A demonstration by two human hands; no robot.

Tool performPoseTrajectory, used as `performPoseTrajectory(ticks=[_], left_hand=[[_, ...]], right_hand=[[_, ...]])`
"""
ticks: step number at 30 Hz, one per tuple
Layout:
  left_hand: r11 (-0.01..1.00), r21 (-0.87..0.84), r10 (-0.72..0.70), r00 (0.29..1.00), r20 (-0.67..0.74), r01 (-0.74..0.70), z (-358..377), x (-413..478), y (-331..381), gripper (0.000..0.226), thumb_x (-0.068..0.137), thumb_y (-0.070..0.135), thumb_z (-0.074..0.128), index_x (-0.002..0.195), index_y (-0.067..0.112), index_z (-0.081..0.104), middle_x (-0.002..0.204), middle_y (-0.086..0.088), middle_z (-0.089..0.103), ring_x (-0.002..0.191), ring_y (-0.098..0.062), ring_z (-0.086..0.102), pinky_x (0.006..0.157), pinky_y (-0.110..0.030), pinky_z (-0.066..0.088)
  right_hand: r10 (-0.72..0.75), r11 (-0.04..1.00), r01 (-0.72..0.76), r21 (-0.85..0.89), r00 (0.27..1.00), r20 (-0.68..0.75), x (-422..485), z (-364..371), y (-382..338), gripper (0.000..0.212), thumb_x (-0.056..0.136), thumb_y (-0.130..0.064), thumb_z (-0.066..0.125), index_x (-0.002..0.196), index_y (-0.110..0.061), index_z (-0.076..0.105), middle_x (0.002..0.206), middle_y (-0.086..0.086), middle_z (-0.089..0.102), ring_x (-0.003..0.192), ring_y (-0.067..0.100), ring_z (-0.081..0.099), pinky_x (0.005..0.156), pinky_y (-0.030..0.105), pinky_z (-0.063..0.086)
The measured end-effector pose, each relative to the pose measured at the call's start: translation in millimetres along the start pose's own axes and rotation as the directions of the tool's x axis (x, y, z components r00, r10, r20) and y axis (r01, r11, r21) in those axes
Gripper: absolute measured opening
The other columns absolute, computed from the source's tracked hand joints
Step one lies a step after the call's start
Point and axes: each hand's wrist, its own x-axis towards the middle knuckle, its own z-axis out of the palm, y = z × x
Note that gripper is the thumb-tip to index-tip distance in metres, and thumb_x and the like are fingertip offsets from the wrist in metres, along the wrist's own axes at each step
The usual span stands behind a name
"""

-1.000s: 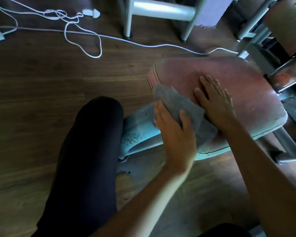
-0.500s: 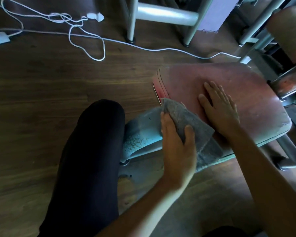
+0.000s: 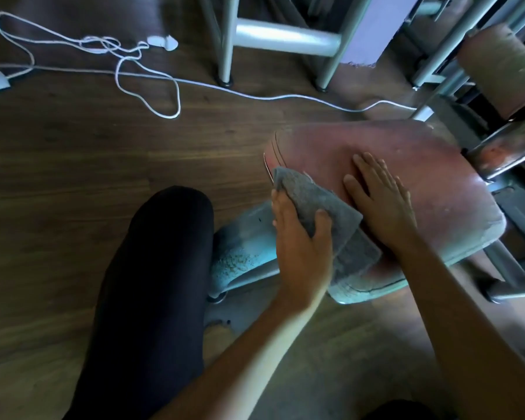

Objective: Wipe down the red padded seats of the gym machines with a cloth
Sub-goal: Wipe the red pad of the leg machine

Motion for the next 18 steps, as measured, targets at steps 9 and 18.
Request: performPoseTrajectory(ticks=[9,18], left_hand=[[0.999,-0.021,0.035,0.998,0.058,-0.033,-7,-31,7,0.073,0.100,0.032,0.052,0.159,0.026,0.010,0.164,0.004,0.023,0.151,-0.011,0.023,0.124,-0.038,0.022],[1.000,-0.029,0.013,0.998,0.064,-0.011,-9,-45,8,0.071,0.101,0.030,0.052,0.159,0.027,0.013,0.164,0.006,0.024,0.150,-0.006,0.024,0.123,-0.037,0.024]], right_hand=[[0.016,1.000,-0.016,-0.002,1.000,-0.006,0,0,-1,0.056,0.103,-0.051,0.032,0.155,-0.032,0.026,0.164,-0.011,0.017,0.152,0.009,0.008,0.122,0.034,0.004],[0.021,1.000,-0.022,-0.007,1.000,-0.011,1,1,-3,0.055,0.103,-0.051,0.032,0.155,-0.032,0.027,0.164,-0.011,0.019,0.152,0.009,0.010,0.123,0.034,0.005]])
